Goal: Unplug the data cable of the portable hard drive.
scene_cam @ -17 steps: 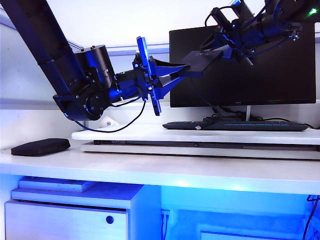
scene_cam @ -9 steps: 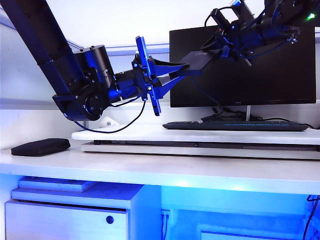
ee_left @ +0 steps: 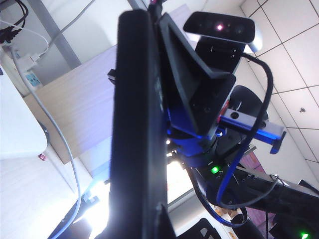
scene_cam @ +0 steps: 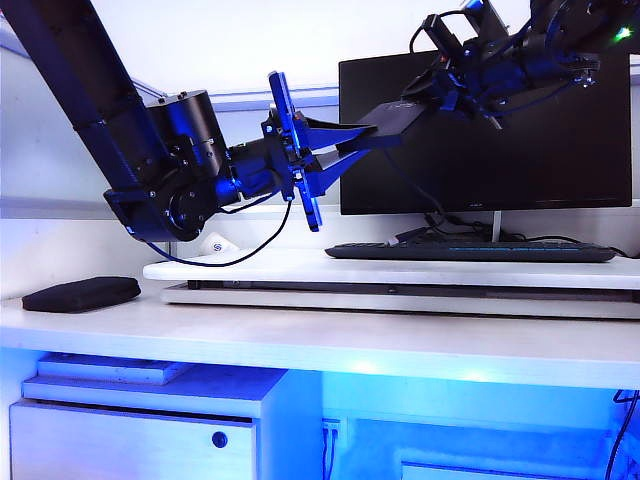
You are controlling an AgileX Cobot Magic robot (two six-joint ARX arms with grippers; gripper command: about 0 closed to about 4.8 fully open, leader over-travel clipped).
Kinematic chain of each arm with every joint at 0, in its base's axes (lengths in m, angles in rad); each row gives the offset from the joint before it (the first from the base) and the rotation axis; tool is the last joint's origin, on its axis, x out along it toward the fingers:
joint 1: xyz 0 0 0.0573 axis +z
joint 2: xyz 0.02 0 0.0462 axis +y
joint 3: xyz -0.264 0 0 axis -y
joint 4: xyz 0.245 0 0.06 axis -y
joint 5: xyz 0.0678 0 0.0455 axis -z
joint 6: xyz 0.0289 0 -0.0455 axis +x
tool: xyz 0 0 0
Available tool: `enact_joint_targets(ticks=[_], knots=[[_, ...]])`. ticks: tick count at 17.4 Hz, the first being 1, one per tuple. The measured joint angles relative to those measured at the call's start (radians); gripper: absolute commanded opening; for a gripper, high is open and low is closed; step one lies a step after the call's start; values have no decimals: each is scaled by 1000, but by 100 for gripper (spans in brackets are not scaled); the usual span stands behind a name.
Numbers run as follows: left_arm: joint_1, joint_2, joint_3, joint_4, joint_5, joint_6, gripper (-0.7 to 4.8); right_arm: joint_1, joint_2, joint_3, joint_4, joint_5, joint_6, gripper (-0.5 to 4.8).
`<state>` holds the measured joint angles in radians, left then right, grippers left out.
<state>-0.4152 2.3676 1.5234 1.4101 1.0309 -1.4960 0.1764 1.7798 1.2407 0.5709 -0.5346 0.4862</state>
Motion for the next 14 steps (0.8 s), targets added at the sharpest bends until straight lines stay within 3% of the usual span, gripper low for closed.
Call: enact_joint_targets(ticks=[8,14], knots=[[-1,-6,4,-13,-10,-15,-6,6,4,15,22,106,-27,-5],[1,-6,8,-31,-32,-18,-6,2,67,102,-3,96,-27,-5]])
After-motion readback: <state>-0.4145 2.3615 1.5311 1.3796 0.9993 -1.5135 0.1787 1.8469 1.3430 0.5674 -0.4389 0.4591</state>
